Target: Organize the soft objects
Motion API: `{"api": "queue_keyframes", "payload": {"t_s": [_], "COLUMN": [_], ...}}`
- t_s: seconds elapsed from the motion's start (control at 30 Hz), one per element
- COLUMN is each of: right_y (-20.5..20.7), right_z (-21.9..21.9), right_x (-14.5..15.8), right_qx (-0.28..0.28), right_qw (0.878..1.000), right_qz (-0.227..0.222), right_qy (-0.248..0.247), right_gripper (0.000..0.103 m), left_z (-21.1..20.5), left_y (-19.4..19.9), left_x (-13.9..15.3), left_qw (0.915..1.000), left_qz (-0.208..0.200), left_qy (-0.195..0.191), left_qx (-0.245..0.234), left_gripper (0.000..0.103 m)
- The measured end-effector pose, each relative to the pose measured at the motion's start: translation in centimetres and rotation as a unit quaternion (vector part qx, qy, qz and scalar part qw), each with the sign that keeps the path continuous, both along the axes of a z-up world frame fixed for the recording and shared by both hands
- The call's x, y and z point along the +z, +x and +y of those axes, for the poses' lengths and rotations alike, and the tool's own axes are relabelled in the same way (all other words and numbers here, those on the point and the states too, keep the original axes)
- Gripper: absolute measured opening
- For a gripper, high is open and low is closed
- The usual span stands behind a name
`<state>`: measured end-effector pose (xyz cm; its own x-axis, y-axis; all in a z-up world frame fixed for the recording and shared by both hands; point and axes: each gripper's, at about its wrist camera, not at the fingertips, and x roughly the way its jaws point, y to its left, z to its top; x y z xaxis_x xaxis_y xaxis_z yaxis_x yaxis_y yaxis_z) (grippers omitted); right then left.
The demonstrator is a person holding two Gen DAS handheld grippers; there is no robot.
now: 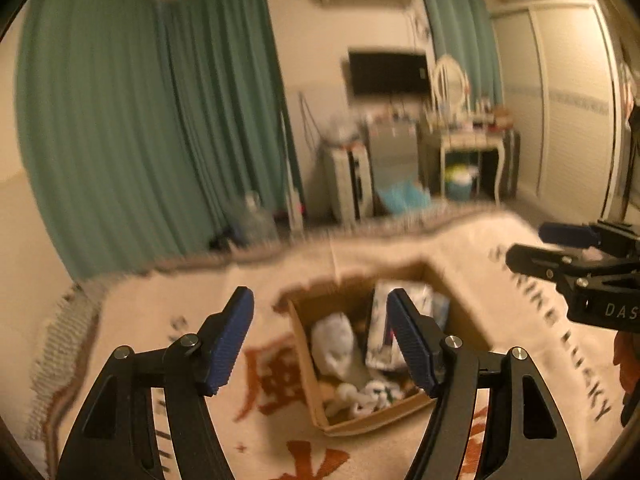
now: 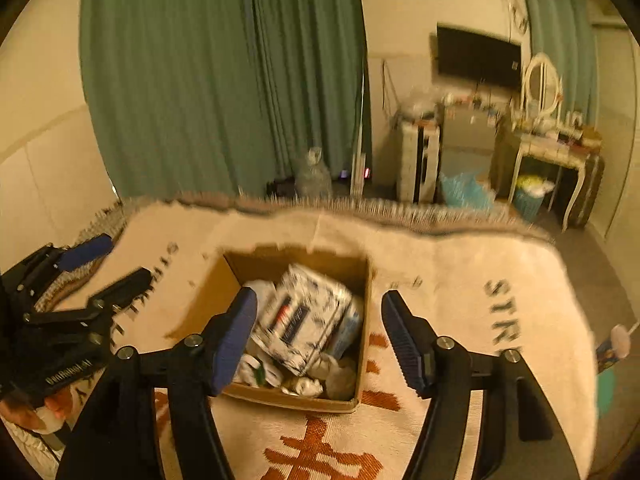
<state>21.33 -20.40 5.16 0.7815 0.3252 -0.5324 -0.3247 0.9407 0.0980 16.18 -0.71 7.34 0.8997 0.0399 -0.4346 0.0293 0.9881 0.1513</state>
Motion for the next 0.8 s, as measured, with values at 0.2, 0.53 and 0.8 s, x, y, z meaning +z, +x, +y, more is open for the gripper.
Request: {"api": "queue_keyframes", "payload": {"t_s": [0.2, 0.53, 0.8], "right_y": [-8.4, -18.3, -18.3], "right_z": [-1.3, -2.3, -0.1], "right_x": [7.3, 9.1, 2.2], "right_qx": [-0.014, -0.025, -0.027], "right_qw": [0.996, 0.988, 0.987], "right_qz": [-0.084, -0.149, -0.156], "right_qy": [0.000, 0.028, 0.016], "right_gripper": [0.097, 0.103, 0.103], "left_z": [0.4, 2.2, 2.8], "left_y": [-9.5, -17.8, -14.9], "left_x": [6.9, 5.9, -0.6], "left_qw": [0.9921, 0.9838, 0.9933], "left_qz": [-0.124, -0.174, -0.095], "left_qy": [-0.003, -0.030, -0.064], "left_qx": [0.019, 0.032, 0.015], "left_gripper": [0.091, 0.092, 0.092]}}
